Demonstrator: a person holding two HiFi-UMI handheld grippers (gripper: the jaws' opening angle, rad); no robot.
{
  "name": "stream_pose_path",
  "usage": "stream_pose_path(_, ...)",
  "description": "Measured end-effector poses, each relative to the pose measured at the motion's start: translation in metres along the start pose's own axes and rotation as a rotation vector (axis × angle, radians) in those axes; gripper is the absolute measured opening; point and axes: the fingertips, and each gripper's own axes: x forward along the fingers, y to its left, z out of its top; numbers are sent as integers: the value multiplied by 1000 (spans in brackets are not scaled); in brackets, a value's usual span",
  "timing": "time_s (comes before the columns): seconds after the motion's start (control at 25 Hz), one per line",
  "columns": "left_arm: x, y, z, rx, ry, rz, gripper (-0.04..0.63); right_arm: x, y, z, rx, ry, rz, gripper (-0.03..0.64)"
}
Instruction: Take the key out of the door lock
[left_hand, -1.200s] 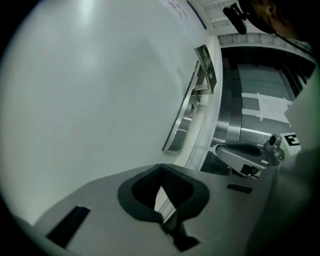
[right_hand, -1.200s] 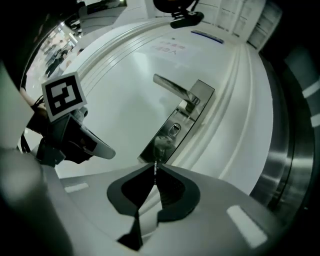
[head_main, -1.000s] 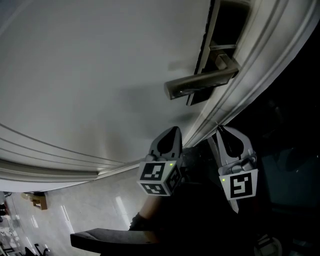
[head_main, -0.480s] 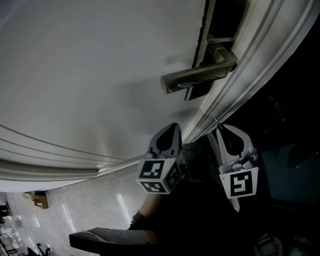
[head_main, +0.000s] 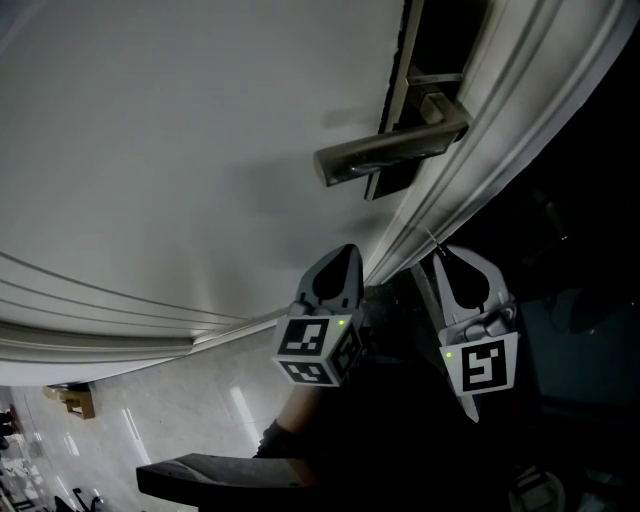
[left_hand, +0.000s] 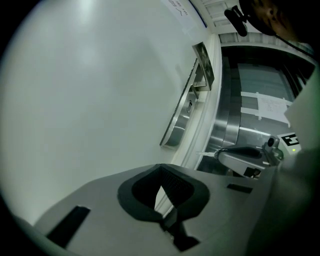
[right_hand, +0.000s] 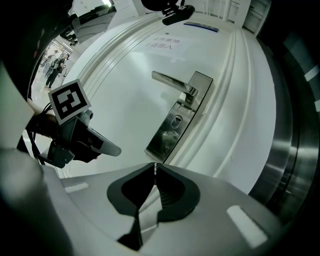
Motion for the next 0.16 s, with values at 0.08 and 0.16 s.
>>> stream_pose_path(0.08,1,-1,0,2,0,-2,0,0,-1,2,-2,-12,0,12)
stream_pose_path(0.16,2,-3,1,3,0,-3,0,1,-2,3,-5,-21,0,12)
